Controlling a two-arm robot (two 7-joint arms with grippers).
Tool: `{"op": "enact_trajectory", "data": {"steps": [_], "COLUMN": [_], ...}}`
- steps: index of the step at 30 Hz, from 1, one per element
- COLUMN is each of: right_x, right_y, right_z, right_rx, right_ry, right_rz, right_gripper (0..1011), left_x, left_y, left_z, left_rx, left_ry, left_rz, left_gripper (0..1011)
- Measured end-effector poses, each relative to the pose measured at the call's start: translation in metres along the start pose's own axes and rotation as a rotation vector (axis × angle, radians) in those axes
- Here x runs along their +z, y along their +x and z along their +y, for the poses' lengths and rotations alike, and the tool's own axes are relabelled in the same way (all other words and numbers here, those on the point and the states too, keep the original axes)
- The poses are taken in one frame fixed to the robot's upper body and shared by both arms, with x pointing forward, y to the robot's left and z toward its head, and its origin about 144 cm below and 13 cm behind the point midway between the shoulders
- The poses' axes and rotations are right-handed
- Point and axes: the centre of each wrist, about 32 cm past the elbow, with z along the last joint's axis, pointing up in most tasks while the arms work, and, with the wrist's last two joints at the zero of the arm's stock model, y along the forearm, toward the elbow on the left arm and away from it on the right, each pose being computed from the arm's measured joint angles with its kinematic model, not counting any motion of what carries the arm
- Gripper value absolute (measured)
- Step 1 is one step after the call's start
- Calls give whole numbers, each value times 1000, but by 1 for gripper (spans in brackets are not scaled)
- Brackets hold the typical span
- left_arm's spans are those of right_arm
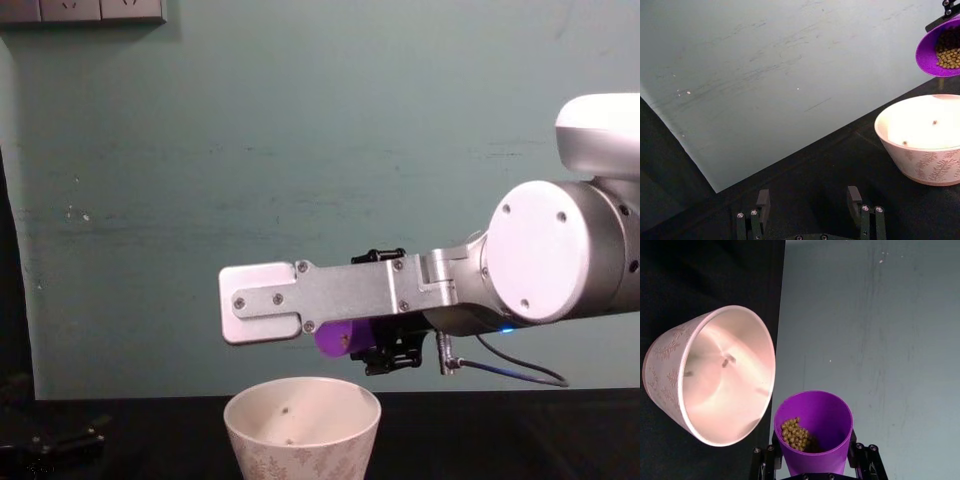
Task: Pick up the cup and pour the mung beans from the cup into the bowl.
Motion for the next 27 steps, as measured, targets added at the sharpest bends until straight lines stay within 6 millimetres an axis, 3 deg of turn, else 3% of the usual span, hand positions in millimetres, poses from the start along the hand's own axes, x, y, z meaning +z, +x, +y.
{"op": "enact_trajectory", "data": {"steps": [27], "right_x": [9], "right_y": [-11], "right_z": [19], "right_rx": [47], "right_ry": [-1], "right_rz": [-73], "right_gripper": [726], "left_x": [0], "left_y": [0], "left_z": [0], "left_rx": [0], "left_ry": [0], "left_rz": [0], "left_gripper": [1011]}}
